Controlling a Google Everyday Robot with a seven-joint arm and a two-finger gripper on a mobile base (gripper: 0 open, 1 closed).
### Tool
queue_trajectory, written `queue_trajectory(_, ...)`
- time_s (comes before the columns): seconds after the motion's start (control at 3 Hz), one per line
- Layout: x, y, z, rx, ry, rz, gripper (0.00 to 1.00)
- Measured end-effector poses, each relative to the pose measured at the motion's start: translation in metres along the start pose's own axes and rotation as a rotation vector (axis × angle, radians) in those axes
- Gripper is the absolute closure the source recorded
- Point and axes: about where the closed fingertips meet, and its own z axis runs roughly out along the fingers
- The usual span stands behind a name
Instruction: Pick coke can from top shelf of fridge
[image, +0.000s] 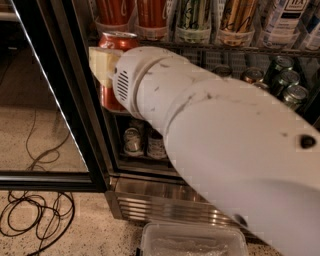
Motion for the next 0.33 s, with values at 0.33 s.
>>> queue_trajectory(0.33,-0.0034,0.0036,-0.002,-0.002,-0.005,-0.006,1.0)
